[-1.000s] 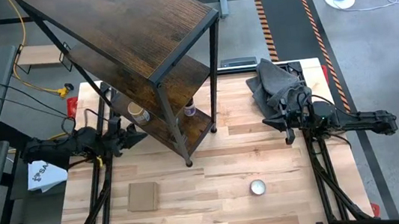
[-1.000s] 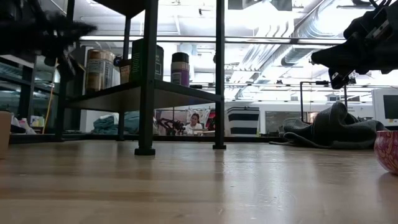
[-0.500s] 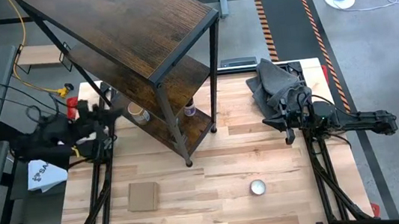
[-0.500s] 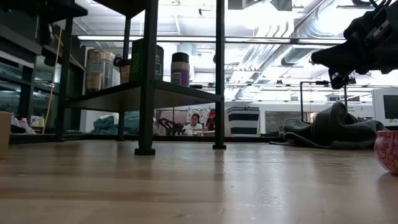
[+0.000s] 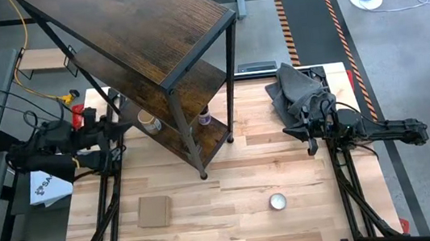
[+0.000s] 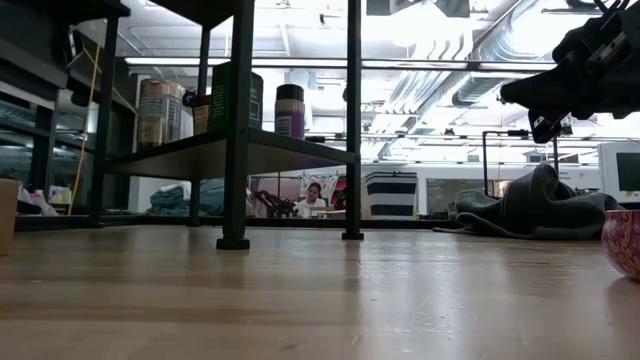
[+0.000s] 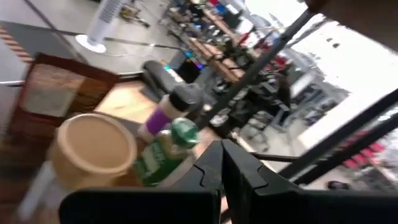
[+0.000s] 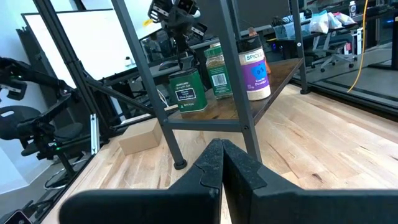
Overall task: Shelf spices
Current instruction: Adjust the shelf
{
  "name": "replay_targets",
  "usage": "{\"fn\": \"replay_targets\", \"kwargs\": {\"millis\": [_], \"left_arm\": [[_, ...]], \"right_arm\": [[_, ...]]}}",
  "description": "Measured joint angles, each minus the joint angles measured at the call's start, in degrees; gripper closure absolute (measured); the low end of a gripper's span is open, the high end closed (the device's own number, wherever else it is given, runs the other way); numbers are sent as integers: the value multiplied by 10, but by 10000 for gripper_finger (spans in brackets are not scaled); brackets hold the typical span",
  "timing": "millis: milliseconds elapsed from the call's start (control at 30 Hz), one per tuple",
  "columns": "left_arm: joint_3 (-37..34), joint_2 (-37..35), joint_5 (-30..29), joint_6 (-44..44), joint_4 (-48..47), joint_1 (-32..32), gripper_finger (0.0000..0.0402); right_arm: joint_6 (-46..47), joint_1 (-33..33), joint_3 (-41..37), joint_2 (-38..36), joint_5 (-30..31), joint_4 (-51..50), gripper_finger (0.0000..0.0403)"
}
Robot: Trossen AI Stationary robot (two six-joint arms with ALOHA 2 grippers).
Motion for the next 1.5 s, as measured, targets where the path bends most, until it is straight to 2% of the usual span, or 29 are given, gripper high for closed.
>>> {"fn": "replay_targets", "kwargs": {"millis": [200, 267, 333, 467, 500, 600, 700, 833, 933, 1033, 1233, 1367, 1500], "left_arm": [[0, 0, -3, -11, 65, 0, 401], [0, 0, -4, -11, 89, 0, 401], [0, 0, -4, -6, 111, 0, 401], [0, 0, -9, 9, 127, 0, 401], [0, 0, -12, 12, 127, 0, 401], [0, 0, -19, 27, 124, 0, 401], [0, 0, -20, 40, 124, 0, 401], [0, 0, -21, 48, 125, 0, 401], [0, 0, -21, 56, 125, 0, 401], [0, 0, -22, 60, 124, 0, 401], [0, 0, -24, 66, 124, 0, 401], [0, 0, -25, 66, 124, 0, 401], [0, 0, -22, 66, 123, 0, 401]], "right_arm": [[0, 0, 0, 0, 2, 3, 402], [28, 0, 0, 0, 18, 32, 402], [135, 0, 0, 0, 56, 99, 402], [391, 0, 0, 1, 173, 210, 402], [421, 0, 0, 6, 179, 232, 402], [466, 26, 8, 59, 127, 280, 402], [456, 81, 67, 165, 137, 281, 402], [367, 147, 196, 369, 160, 283, 402], [309, 175, 303, 527, 140, 266, 402], [286, 176, 399, 646, 126, 203, 402], [273, 141, 537, 769, 185, 141, 402], [236, 120, 606, 813, 225, 105, 402], [230, 108, 658, 836, 274, 7, 402]]}}
